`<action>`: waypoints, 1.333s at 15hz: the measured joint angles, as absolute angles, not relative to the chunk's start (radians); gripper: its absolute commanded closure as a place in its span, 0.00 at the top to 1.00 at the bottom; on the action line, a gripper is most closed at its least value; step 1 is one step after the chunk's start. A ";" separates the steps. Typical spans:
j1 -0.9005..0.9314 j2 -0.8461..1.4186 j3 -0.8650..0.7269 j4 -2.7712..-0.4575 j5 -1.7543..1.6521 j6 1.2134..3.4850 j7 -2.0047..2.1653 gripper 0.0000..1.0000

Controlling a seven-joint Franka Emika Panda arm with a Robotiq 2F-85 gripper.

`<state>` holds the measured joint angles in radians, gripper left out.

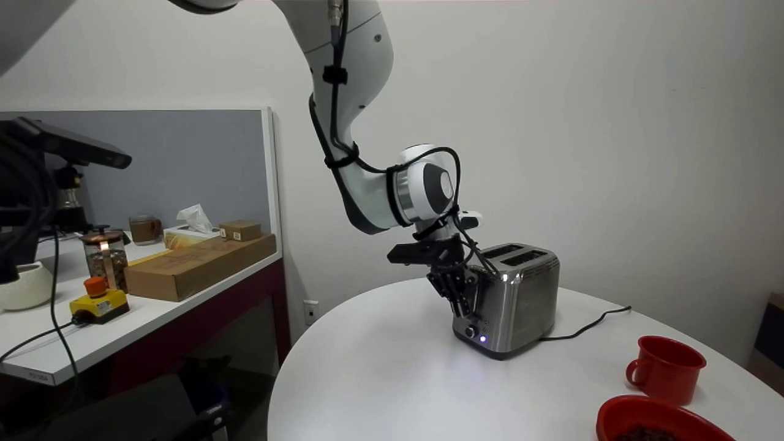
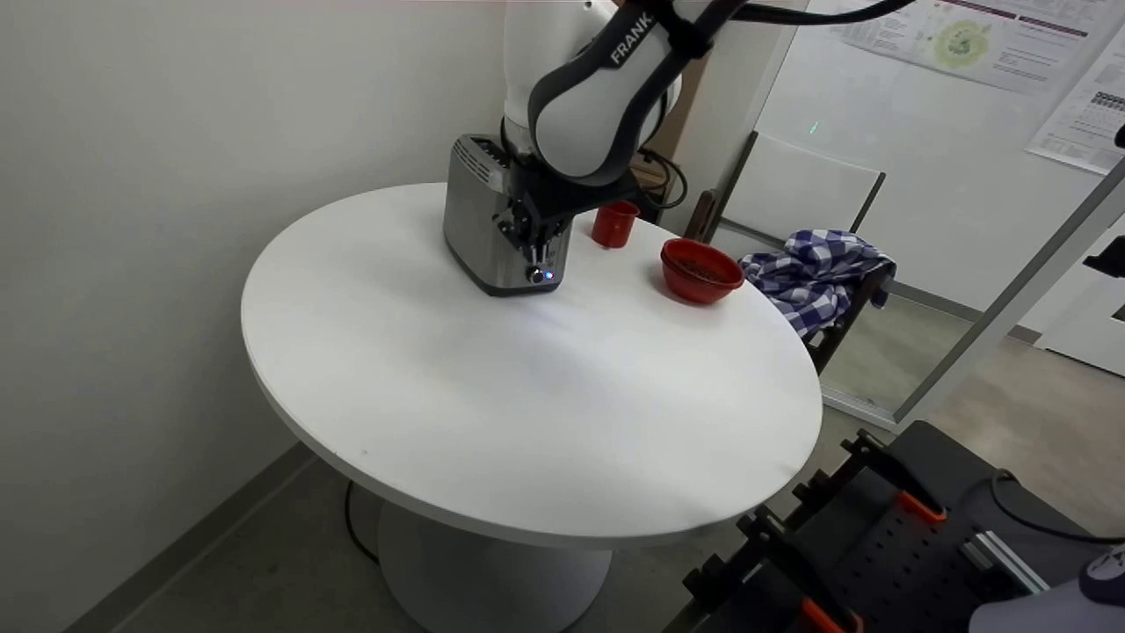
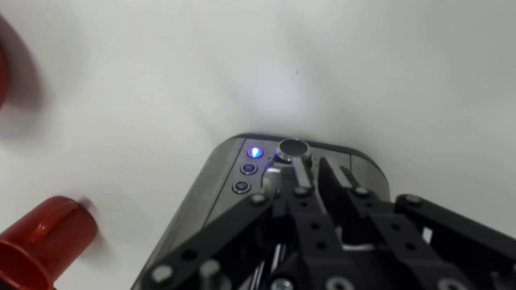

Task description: Turn on the the toaster

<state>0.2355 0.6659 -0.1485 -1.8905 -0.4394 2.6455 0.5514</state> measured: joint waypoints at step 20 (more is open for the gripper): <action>0.186 0.064 -0.045 -2.270 -0.220 2.412 0.405 1.00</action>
